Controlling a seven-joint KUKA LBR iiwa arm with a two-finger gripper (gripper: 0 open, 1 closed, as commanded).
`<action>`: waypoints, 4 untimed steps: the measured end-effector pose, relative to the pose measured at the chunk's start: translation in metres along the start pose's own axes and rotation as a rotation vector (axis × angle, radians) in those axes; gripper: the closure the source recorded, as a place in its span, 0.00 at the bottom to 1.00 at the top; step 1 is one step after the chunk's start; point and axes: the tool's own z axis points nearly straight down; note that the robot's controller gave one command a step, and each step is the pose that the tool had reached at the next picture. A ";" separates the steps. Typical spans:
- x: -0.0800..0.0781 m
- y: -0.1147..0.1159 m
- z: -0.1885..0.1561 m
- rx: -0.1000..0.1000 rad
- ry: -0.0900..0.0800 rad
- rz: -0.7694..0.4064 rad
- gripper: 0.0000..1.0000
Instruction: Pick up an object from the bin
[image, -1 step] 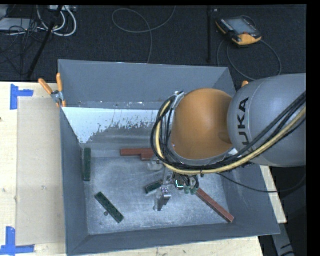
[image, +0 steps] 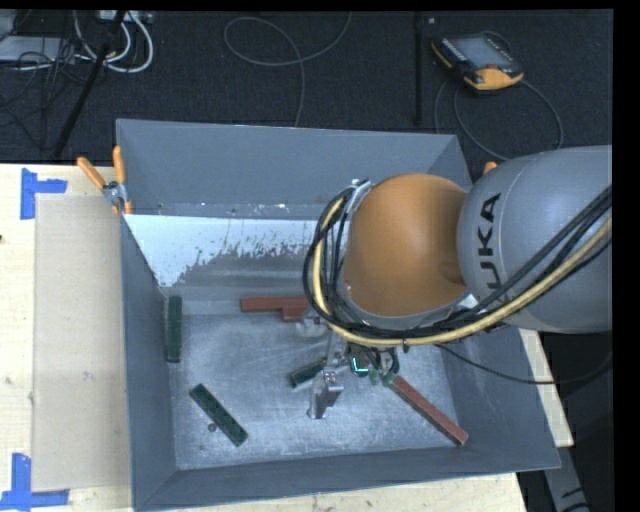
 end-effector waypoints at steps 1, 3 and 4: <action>-0.010 -0.023 0.044 -0.001 -0.007 -0.060 0.00; -0.040 -0.044 0.129 -0.001 -0.005 -0.333 1.00; -0.040 -0.044 0.129 -0.001 -0.005 -0.333 1.00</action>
Offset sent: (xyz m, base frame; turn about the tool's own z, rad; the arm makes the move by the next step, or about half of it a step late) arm 0.0621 -0.0428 -0.0788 -0.4281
